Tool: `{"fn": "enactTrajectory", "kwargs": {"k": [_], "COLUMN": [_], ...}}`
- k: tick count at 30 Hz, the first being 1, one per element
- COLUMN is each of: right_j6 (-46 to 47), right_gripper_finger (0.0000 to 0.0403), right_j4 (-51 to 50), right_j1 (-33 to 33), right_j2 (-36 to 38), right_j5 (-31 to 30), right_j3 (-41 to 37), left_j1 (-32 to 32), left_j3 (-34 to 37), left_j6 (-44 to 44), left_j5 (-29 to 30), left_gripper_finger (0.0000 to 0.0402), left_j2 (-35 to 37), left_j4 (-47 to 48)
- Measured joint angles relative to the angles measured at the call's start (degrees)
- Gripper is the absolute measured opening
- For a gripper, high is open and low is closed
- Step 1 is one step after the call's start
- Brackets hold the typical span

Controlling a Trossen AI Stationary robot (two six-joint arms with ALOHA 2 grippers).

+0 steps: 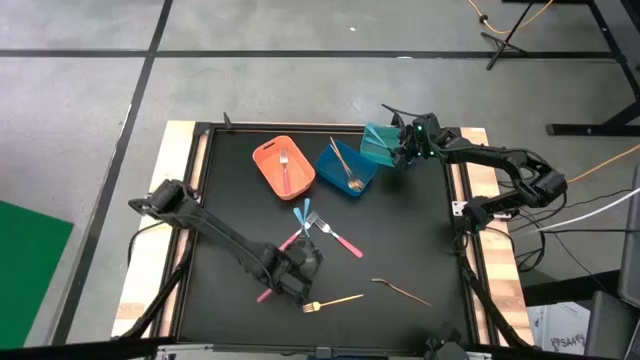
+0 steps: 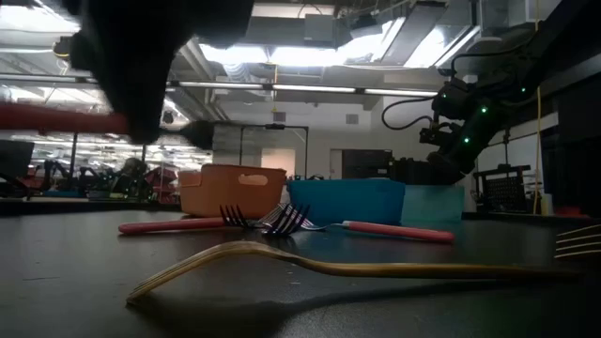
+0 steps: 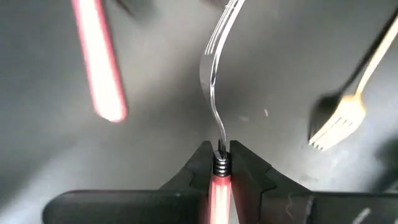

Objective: Sort silverware by color (type)
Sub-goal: Put the pink fork into the orange bin

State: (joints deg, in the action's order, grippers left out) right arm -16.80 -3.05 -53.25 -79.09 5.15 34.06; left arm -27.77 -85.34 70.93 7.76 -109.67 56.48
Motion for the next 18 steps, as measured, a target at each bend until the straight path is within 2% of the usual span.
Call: {"fn": "enactTrajectory", "kwargs": {"k": [7,18], "right_j6": [0.0,0.0], "right_gripper_finger": [0.0124,0.0124], "right_j4": [0.0,0.0], "right_j1": [0.0,0.0], "right_j2": [0.0,0.0], "right_j5": [0.0,0.0], "right_j3": [0.0,0.0], "left_j1": [3.6,10.0], "left_j3": [0.0,0.0], "left_j6": [-1.1,-4.2], "left_j5": [7.9,13.6], "left_gripper_finger": [0.0027,0.0029], "left_j2": [9.0,22.5], "left_j4": [6.3,12.4]}}
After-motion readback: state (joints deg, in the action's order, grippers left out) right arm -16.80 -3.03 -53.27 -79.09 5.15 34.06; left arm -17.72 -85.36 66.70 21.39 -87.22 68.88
